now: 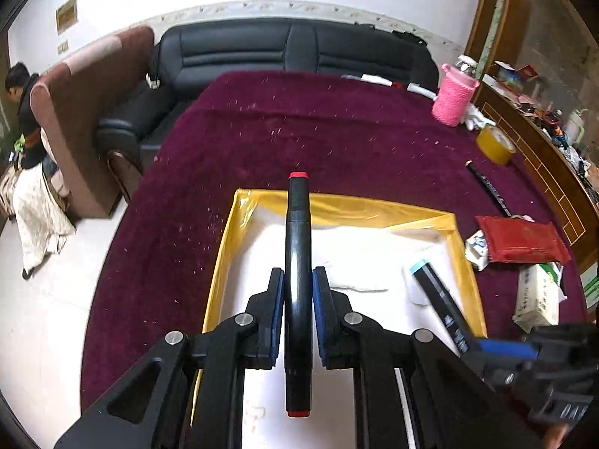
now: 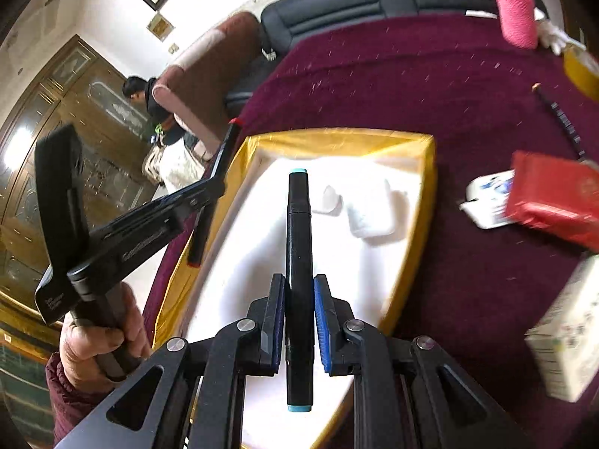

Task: Organize objects
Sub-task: 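Carry both black markers to the tray and open both grippers, then move both grippers back toward the cluttered objects, then grasp the green-and-white medicine box with the left gripper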

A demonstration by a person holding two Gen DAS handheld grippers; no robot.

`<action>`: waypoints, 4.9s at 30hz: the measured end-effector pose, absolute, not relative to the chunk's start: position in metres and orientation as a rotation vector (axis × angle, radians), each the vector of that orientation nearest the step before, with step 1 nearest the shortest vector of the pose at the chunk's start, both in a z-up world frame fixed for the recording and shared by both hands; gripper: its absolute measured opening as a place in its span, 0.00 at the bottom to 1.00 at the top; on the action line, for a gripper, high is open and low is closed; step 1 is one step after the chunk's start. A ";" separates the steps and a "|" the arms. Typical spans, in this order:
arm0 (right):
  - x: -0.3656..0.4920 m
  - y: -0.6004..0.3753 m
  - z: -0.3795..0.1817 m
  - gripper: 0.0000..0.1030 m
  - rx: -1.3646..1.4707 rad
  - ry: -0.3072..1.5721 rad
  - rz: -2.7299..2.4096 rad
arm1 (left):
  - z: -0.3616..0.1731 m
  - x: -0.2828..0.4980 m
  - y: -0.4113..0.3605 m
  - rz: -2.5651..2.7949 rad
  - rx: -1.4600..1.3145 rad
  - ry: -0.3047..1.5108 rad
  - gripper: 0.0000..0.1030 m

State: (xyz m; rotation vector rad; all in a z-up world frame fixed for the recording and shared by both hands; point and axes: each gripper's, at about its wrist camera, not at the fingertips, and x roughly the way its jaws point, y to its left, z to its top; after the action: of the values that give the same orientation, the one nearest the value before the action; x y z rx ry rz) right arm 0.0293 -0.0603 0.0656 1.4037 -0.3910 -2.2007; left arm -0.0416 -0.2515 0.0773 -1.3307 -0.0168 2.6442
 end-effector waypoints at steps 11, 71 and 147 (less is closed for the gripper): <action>0.002 -0.095 0.028 0.17 1.538 -0.327 -2.155 | 0.039 -0.074 -0.261 2.566 -1.459 -0.131 0.14; 0.160 0.135 0.102 0.91 0.973 -0.759 -2.519 | 0.108 0.059 -0.123 1.664 -1.126 -1.060 0.99; 0.135 0.267 0.027 0.91 1.020 -0.995 -2.773 | 0.044 0.025 0.075 2.388 -1.177 0.380 0.99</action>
State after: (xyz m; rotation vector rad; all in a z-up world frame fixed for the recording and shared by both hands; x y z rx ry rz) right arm 0.1350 0.2669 0.0266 1.0197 -0.9950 -2.7735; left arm 0.0247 0.0746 0.0437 -1.1771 0.3797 2.3881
